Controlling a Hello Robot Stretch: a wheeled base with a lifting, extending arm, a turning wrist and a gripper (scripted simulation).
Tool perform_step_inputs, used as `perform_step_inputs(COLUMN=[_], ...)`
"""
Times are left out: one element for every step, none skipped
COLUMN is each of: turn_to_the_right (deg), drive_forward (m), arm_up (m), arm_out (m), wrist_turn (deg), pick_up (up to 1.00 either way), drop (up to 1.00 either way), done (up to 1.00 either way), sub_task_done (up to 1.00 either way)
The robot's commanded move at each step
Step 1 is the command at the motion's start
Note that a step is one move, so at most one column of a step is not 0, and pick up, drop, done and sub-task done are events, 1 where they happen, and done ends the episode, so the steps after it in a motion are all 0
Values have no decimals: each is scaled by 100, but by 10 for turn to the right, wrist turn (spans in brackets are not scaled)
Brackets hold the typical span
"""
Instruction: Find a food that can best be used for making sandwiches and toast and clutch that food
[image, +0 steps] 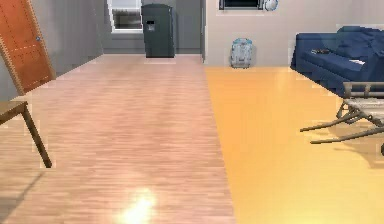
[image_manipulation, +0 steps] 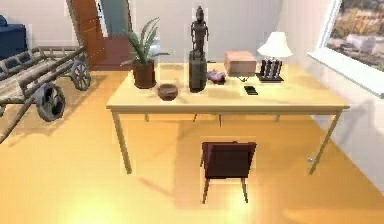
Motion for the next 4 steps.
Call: perform_step_inputs(turn_to_the_right=[0,-450,-420,0], drive_forward=[20,0,0,55], arm_up=[0,0,0,0], arm_out=[0,0,0,0], wrist_turn=[0,0,0,0], pick_up=[0,0,0,0], drop=[0,0,0,0], done=[0,0,0,0], sub_task_done=[0,0,0,0])
